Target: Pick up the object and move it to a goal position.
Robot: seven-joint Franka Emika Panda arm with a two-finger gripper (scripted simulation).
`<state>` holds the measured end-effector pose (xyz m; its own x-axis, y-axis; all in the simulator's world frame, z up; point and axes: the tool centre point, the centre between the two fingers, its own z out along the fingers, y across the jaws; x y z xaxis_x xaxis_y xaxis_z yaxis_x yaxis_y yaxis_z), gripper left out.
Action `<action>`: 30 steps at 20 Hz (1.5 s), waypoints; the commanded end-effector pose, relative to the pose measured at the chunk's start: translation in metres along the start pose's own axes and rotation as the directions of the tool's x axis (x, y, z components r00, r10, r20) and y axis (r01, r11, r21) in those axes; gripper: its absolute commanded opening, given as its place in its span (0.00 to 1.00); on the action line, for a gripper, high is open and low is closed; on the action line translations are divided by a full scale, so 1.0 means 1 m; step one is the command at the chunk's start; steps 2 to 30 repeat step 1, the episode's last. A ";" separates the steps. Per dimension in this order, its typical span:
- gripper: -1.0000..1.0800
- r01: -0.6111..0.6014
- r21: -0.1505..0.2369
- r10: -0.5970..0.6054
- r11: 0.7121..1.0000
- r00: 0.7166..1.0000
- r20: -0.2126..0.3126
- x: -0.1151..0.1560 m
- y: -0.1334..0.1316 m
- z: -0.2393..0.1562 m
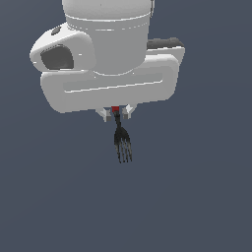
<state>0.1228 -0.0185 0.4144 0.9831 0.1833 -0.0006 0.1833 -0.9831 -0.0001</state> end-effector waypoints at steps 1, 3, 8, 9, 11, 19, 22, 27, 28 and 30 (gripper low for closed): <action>0.00 0.000 0.000 0.000 1.000 1.000 -0.001 0.000 0.000 -0.001; 0.00 0.000 0.000 0.000 1.000 1.000 -0.001 0.000 0.000 -0.001; 0.00 0.000 0.000 0.000 1.000 1.000 -0.001 0.000 0.000 -0.001; 0.00 0.000 0.000 0.000 1.000 1.000 -0.001 0.000 0.000 -0.001; 0.00 0.000 0.000 0.000 1.000 1.000 -0.001 0.000 0.000 -0.001; 0.00 0.000 0.000 0.000 1.000 1.000 -0.001 0.000 0.000 -0.001; 0.00 0.000 0.000 0.000 1.000 1.000 -0.001 0.000 0.000 -0.001; 0.00 0.000 0.000 0.000 1.000 1.000 -0.001 0.000 0.000 -0.001; 0.00 0.000 0.000 0.000 1.000 1.000 -0.001 0.000 0.000 -0.001; 0.00 0.000 0.000 0.000 1.000 1.000 -0.001 0.000 0.000 -0.001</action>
